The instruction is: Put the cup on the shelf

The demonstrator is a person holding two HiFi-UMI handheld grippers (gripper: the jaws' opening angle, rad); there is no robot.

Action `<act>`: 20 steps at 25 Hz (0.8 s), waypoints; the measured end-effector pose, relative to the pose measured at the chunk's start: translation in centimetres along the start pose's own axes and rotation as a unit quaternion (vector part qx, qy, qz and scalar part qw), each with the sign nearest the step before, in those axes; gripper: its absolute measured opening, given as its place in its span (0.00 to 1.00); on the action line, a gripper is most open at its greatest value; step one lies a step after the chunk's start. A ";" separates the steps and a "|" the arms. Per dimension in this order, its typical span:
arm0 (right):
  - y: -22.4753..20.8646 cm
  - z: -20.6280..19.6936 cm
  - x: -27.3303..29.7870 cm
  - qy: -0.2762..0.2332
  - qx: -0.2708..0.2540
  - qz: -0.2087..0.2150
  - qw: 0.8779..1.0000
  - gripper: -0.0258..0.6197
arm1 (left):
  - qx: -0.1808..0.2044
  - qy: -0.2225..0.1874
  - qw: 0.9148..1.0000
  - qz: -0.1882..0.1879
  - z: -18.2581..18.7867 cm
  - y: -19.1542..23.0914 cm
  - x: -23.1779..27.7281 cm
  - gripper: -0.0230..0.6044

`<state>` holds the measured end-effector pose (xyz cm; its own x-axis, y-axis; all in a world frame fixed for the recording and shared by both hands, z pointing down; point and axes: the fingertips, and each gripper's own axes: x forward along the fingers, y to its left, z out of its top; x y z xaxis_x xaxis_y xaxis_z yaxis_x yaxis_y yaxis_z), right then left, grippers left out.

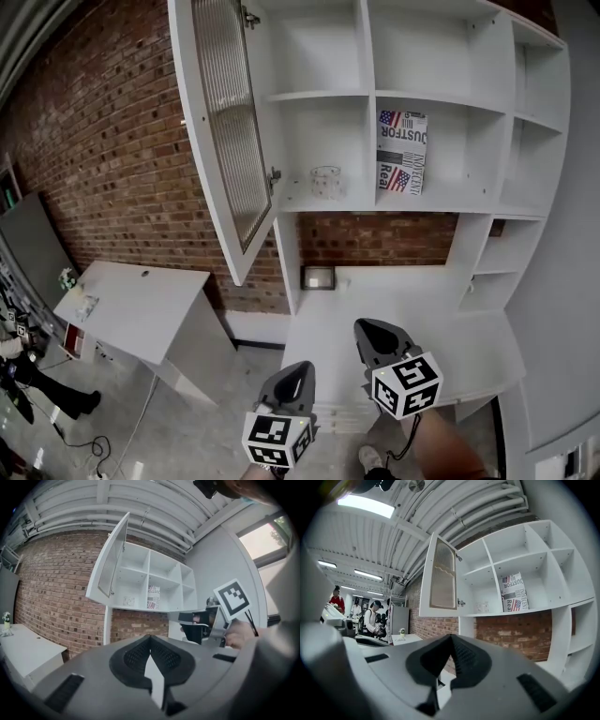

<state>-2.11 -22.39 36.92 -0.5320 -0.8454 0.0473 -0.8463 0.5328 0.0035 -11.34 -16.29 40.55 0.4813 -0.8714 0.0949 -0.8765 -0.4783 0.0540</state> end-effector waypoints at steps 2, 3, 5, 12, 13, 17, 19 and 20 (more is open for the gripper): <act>0.4 -0.2 -1.1 0.000 -0.001 -0.001 1.000 0.04 | -0.001 -0.002 1.000 -0.001 0.1 -0.6 -0.6 0.04; 0.6 -0.3 -1.5 0.001 0.000 0.000 1.000 0.04 | -0.001 -0.003 1.000 -0.001 0.2 -0.9 -0.8 0.04; 0.7 -0.5 -2.2 0.003 0.001 0.004 1.000 0.04 | -0.001 -0.006 1.000 0.001 0.3 -1.3 -1.0 0.04; -0.5 -0.6 -4.1 0.004 -0.001 0.013 1.000 0.04 | 0.005 -0.016 1.000 0.016 1.1 -2.9 -0.7 0.04; -0.8 -0.6 -4.3 0.003 -0.001 0.014 1.000 0.04 | 0.006 -0.017 1.000 0.017 1.2 -3.2 -0.6 0.04; -1.7 -0.9 -4.8 0.006 0.004 0.017 1.000 0.04 | 0.010 -0.017 1.000 0.019 1.5 -4.0 0.0 0.04; -1.8 -1.2 -5.0 0.006 0.008 0.020 1.000 0.04 | 0.011 -0.017 1.000 0.020 1.5 -4.2 0.2 0.04; -1.8 -1.2 -5.0 0.006 0.009 0.021 1.000 0.04 | 0.011 -0.016 1.000 0.020 1.5 -4.3 0.3 0.04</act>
<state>2.15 -19.08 37.86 -0.5666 -0.8219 0.0588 -0.8237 0.5667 -0.0170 -7.44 -14.62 38.85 0.4460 -0.8927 0.0647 -0.8950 -0.4451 0.0288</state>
